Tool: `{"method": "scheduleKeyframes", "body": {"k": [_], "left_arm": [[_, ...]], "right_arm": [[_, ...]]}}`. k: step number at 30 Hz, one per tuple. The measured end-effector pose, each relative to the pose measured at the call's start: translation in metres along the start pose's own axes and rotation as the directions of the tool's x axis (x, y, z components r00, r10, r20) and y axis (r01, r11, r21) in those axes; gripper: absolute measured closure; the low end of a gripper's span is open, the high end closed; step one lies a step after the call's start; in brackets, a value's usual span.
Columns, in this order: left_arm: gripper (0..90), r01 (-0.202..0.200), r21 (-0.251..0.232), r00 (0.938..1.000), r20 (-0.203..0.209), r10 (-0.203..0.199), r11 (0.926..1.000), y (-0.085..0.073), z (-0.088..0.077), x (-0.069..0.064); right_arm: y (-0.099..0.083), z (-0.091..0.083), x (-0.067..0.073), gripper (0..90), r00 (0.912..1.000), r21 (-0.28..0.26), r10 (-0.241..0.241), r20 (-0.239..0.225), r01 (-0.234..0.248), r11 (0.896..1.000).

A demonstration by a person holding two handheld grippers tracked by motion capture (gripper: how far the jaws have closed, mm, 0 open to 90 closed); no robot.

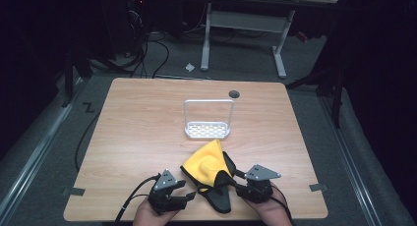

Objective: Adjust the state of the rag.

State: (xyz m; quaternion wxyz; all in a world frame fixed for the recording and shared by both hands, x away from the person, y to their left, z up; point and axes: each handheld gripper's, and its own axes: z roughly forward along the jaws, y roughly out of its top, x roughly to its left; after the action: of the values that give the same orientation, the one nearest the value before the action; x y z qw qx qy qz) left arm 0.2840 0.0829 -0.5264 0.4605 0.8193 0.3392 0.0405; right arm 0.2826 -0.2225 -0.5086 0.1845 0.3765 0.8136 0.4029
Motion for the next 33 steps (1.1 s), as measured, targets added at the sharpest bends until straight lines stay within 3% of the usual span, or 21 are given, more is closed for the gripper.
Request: {"method": "scheduleKeyframes", "body": {"k": [2, 5, 8, 10, 13, 17, 19, 23, 26, 33], "left_arm": [[41.8, 0.002, -0.002, 1.0, 0.002, -0.002, 1.0, 0.0, -0.001, 0.0], [41.7, 0.018, -0.007, 0.9998, 0.008, -0.018, 0.9998, -0.001, -0.003, 0.001], [40.0, 0.019, -0.007, 0.9998, -0.009, -0.019, 0.9998, -0.002, -0.004, 0.001], [38.1, 0.029, 0.0, 0.9978, -0.059, -0.029, 0.9996, -0.004, -0.008, 0.006], [34.7, 0.072, -0.007, 0.9931, -0.092, -0.072, 0.9974, -0.008, -0.013, 0.011], [34.4, 0.08, 0.002, 0.9814, -0.175, -0.078, 0.9968, -0.01, -0.015, 0.013], [39.0, 0.092, 0.026, 0.9795, -0.182, -0.086, 0.9954, -0.012, -0.014, 0.015], [46.7, 0.056, 0.037, 0.9722, -0.229, -0.046, 0.9977, -0.013, -0.01, 0.011], [49.7, 0.027, 0.047, 0.965, -0.262, -0.014, 0.9985, -0.012, -0.007, 0.008], [56.4, 0.023, 0.067, 0.9678, -0.252, -0.005, 0.9975, -0.008, -0.007, 0.012]], "right_arm": [[-0.001, 0.008, 0.003, 69.1, 0.9997, 0.04, -0.016, -0.017, 0.017, 0.999], [0.0, 0.018, 0.01, 83.8, 0.9977, 0.07, -0.067, -0.009, 0.068, 0.995], [0.005, 0.024, 0.015, 85.1, 0.9966, 0.065, -0.08, -0.019, 0.081, 0.995], [0.013, 0.038, 0.025, 85.2, 0.9934, 0.064, -0.107, -0.043, 0.11, 0.992], [0.023, 0.053, 0.037, 85.1, 0.9888, 0.055, -0.131, -0.071, 0.135, 0.989], [0.032, 0.066, 0.054, 85.1, 0.9793, 0.044, -0.178, -0.097, 0.183, 0.982], [0.034, 0.067, 0.058, 85.3, 0.9759, 0.038, -0.194, -0.1, 0.198, 0.979], [0.036, 0.063, 0.052, 85.9, 0.9786, 0.019, -0.184, -0.091, 0.187, 0.982], [0.035, 0.056, 0.043, 86.1, 0.9837, 0.009, -0.172, -0.053, 0.172, 0.985], [0.021, 0.034, 0.004, 86.1, 0.9956, 0.004, -0.082, 0.046, 0.081, 0.997]]}}
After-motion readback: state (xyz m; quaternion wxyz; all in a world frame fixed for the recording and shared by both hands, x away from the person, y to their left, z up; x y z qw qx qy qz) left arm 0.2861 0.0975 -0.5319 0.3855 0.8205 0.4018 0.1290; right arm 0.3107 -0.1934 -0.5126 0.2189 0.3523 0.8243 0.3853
